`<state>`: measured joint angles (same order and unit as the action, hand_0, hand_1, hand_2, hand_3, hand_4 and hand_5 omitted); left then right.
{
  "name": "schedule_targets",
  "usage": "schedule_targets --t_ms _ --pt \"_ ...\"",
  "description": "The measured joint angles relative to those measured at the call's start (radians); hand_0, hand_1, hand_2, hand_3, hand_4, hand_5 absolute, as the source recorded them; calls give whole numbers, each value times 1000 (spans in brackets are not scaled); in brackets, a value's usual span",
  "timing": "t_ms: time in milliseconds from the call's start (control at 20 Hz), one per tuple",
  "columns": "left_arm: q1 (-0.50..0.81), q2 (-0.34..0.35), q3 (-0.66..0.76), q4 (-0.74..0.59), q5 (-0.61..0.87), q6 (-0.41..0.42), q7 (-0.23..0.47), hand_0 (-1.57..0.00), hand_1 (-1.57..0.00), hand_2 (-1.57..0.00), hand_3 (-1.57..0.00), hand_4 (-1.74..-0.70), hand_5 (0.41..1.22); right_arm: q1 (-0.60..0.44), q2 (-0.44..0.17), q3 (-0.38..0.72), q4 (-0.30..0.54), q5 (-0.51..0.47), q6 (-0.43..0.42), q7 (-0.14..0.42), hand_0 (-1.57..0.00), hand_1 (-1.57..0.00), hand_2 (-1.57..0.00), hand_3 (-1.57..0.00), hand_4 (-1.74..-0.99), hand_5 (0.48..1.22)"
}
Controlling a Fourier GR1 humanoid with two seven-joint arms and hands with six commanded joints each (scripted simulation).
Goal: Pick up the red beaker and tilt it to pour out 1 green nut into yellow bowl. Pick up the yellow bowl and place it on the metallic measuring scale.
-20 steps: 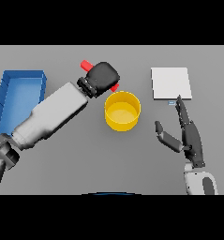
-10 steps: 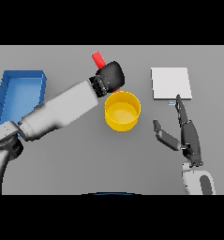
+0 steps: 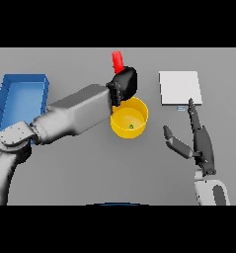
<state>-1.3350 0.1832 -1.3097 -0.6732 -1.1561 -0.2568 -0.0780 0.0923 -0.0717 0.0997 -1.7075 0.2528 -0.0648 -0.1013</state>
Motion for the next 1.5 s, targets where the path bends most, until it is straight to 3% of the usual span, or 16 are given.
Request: schedule_targets --t_ms 300,500,600,700,900,950,1100,1150,1300,1500 --pt "-87 -1 -73 2 -10 5 -49 -1571 -1571 -1571 -1571 -1721 1221 3 13 1 8 -8 -2 -8 1 1 1 1 -1153 636" --pt "-222 17 -71 96 1 43 -76 -1571 -1571 -1571 -1571 -1725 1221 6 14 10 5 -16 15 -35 1 1 1 1 -1154 654" --pt "-281 51 -27 133 47 62 -80 -1571 -1571 -1571 -1179 -1731 1221 2 3 6 -6 -14 15 -37 1 1 1 1 -1160 660" --pt "-337 78 25 210 91 95 -43 -1571 -1571 -1571 -1320 -1727 1221 3 9 12 7 -4 10 -31 1 1 1 1 -1161 661" --pt "-410 125 237 392 316 121 1 -1571 -1571 -1571 -1468 -1734 1221 -1 9 13 12 -6 12 -37 1 1 1 1 -1146 641" --pt "-405 144 304 429 395 121 32 -1571 -1571 -1571 -1427 -1735 1221 -12 13 19 18 19 -6 -18 1 1 1 1 -1140 637" --pt "-397 217 479 522 611 157 98 -1571 -1571 -1571 -1394 -1738 1221 -24 5 19 30 31 -12 -35 1 1 1 1 -1129 625" --pt "-382 247 516 551 666 180 108 -1571 -1571 -1571 -1430 -1739 1221 -18 14 20 26 6 1 -56 1 1 1 1 -1110 623" --pt "-311 325 638 613 846 240 113 -1571 -1571 -1571 -1499 -1740 1221 -33 15 2 35 -57 36 -52 1 1 1 1 -1081 631" --pt "-184 377 721 658 1000 342 189 -1571 -1571 -1571 -1541 -1740 1221 -33 -3 -1 34 -68 55 -50 1 1 1 1 -1141 657"
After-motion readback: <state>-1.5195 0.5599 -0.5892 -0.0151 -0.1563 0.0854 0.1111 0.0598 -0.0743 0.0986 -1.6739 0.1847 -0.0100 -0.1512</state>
